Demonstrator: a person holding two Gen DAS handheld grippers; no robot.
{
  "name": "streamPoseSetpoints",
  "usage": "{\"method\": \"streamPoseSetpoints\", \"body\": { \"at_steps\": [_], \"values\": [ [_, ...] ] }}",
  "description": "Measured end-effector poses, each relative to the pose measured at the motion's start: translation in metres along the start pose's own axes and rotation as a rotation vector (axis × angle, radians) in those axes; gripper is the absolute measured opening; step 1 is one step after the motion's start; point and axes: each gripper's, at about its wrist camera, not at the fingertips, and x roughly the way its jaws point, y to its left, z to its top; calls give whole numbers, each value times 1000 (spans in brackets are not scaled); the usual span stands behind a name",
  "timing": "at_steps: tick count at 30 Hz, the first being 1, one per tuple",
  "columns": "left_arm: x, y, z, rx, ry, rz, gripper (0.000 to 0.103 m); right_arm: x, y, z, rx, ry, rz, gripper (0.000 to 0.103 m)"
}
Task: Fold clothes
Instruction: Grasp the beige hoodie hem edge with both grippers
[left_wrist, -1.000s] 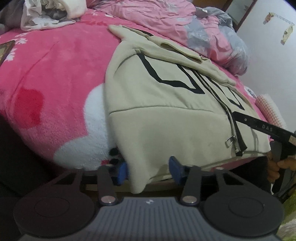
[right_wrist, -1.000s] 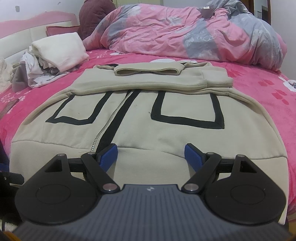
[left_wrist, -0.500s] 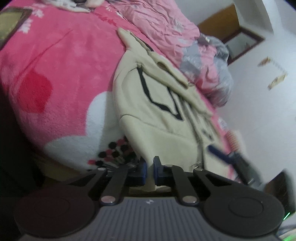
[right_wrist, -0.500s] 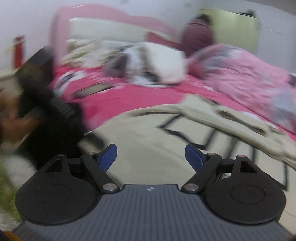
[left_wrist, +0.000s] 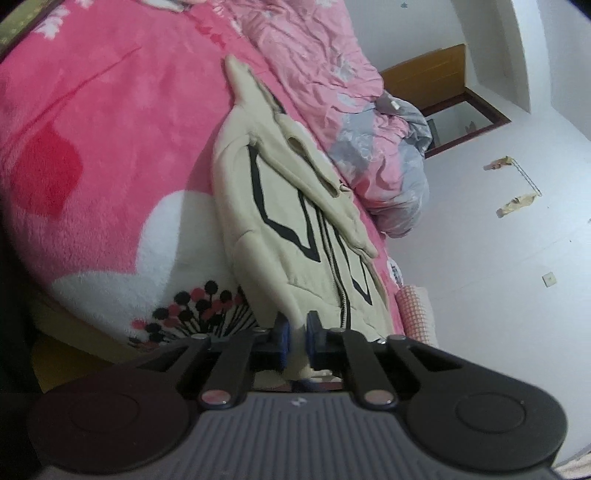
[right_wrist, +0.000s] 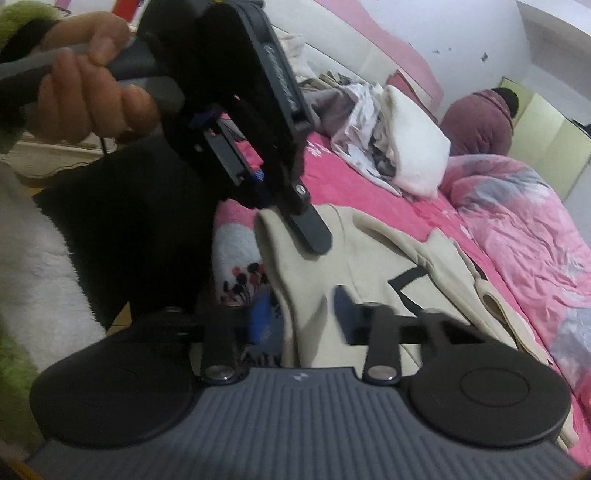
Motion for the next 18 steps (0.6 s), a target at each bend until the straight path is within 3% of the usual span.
{"method": "streamPoseSetpoints", "body": {
  "at_steps": [1, 4, 10, 16, 18],
  "values": [
    [-1, -1, 0, 5, -6, -2, 26, 1, -2, -1, 7, 6, -3, 12],
    [-2, 1, 3, -11, -29, -7, 60, 1, -6, -2, 45, 12, 9, 8],
    [11, 22, 16, -123, -21, -22, 61, 0, -7, -3, 64, -4, 18, 7],
    [38, 17, 18, -91, 41, 20, 41, 1, -10, -2, 85, -20, 20, 7],
    [44, 12, 19, -57, 59, 37, 39, 0, -11, -2, 94, -24, 25, 7]
  ]
}}
